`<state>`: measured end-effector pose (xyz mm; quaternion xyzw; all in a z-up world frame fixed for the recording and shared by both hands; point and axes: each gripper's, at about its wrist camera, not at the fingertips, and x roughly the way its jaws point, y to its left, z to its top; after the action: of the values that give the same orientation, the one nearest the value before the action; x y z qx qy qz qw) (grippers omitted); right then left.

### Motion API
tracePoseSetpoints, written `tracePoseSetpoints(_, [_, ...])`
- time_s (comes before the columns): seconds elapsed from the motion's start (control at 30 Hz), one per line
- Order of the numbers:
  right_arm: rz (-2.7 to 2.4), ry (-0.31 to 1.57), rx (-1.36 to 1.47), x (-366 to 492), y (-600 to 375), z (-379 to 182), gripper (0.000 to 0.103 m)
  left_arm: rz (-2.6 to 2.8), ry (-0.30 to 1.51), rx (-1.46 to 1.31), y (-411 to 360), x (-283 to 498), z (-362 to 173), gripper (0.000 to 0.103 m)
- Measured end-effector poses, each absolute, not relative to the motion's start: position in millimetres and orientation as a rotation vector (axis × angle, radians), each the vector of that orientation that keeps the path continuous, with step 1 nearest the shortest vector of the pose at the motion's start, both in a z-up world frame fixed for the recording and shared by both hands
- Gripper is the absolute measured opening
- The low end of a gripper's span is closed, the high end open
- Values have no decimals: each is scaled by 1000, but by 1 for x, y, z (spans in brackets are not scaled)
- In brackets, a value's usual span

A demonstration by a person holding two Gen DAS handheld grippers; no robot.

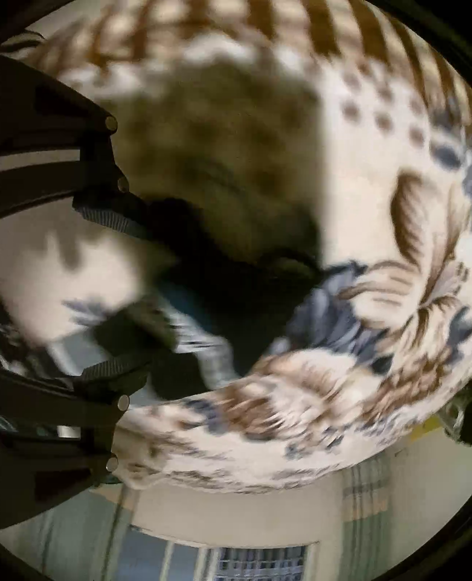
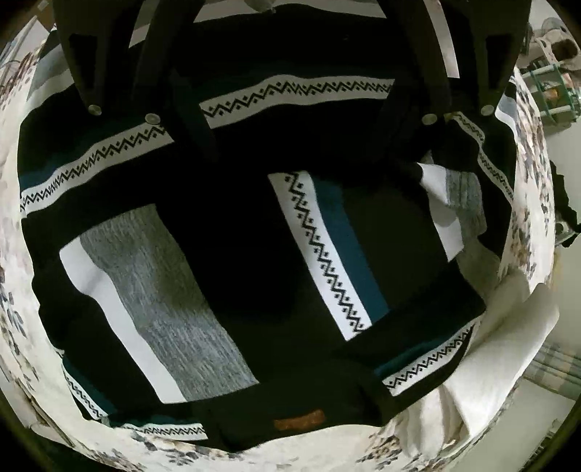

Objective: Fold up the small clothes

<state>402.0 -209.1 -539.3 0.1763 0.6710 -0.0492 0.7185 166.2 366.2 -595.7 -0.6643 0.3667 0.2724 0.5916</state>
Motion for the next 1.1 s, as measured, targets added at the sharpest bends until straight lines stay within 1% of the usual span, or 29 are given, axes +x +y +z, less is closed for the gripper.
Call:
tracePoseSetpoints(0.07, [-105,1477,372,405,-204,-539,86,678,814,-1570,383,173,-603,58])
tracePoseSetpoints(0.13, [-100,1471,349,409,-198,-539,86,705,778,-1549,394,180,-599,58])
tracePoseSetpoints(0.17, [-103,1470,330,411,-196,-540,86,725,784,-1515,396,185,-595,56])
tracePoseSetpoints(0.2, [-112,1470,309,412,-195,-540,86,753,807,-1447,398,192,-588,42])
tracePoseSetpoints(0.23, [-123,1472,290,413,-193,-542,86,772,842,-1367,397,200,-582,21])
tracePoseSetpoints(0.27, [-147,1477,257,414,-194,-543,86,773,881,-1287,395,209,-575,9])
tracePoseSetpoints(0.4, [-239,1490,111,419,-200,-543,86,737,930,-953,374,238,-533,9])
tracePoseSetpoints(0.43, [-247,1484,70,422,-203,-541,92,723,937,-855,364,246,-517,9])
tracePoseSetpoints(0.5, [-240,1472,45,425,-210,-539,100,691,937,-727,345,258,-492,9])
tracePoseSetpoints(0.6, [-216,1461,105,435,-219,-535,100,591,933,-559,296,283,-454,9])
tracePoseSetpoints(0.7, [-208,1446,212,433,-253,-529,100,455,929,-427,223,316,-426,9])
tracePoseSetpoints(0.8, [-189,1460,315,423,-303,-529,100,304,942,-341,128,344,-407,9])
tracePoseSetpoints(0.83, [-190,1468,332,419,-322,-530,100,243,949,-318,85,354,-402,9])
tracePoseSetpoints(0.9, [-192,1468,347,412,-356,-527,100,160,959,-300,26,368,-399,9])
tracePoseSetpoints(0.97, [-191,1471,341,408,-390,-528,100,70,983,-293,-50,382,-403,9])
tracePoseSetpoints(1.03, [-192,1480,343,406,-425,-531,100,2,1009,-289,-109,394,-409,9])
tracePoseSetpoints(1.1, [-192,1495,370,406,-457,-536,100,-38,1035,-289,-152,401,-416,10])
